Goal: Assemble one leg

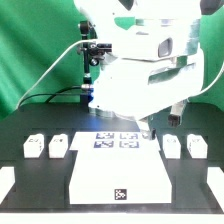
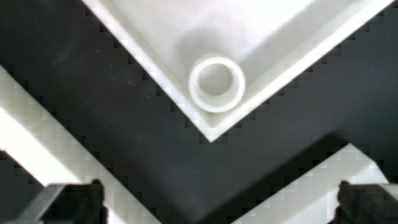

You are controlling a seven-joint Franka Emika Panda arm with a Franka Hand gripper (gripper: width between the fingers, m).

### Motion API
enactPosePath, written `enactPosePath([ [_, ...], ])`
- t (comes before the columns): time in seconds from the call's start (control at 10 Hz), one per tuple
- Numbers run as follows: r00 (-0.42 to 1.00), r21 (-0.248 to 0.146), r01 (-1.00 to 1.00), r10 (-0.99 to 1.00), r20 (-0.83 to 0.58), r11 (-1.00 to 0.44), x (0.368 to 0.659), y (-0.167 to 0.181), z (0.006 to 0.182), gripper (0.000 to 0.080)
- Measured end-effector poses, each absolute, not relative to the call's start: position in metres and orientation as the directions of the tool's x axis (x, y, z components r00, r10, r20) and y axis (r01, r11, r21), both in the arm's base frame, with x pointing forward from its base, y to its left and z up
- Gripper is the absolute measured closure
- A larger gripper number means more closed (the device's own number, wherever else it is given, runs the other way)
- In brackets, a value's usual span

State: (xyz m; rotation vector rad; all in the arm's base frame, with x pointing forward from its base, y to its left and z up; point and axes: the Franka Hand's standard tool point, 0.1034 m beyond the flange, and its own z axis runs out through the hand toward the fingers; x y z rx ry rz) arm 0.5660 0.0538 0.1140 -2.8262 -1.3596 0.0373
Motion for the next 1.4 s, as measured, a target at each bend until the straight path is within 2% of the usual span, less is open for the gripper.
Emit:
enactPosePath([
  [0.9, 0.588, -0.017, 0.809, 0.809, -0.019, -0.588, 0.565, 0.054, 0.113, 0.0150],
  [1.0, 0.526, -0.002, 0.851, 0.851, -0.020, -0.526, 0.555, 0.055, 0.110, 0.0150],
  [1.2, 0.203, 0.030, 0.979, 0.979, -0.014, -0.203, 0.519, 0.033, 0.097, 0.0150],
  [1.3, 0.047, 0.023, 0.999, 0.999, -0.020, -0.046, 0.510, 0.015, 0.094, 0.0150],
  [1.4, -0.019, 0.018, 1.000, 1.000, -0.022, 0.019, 0.507, 0.007, 0.094, 0.0150],
])
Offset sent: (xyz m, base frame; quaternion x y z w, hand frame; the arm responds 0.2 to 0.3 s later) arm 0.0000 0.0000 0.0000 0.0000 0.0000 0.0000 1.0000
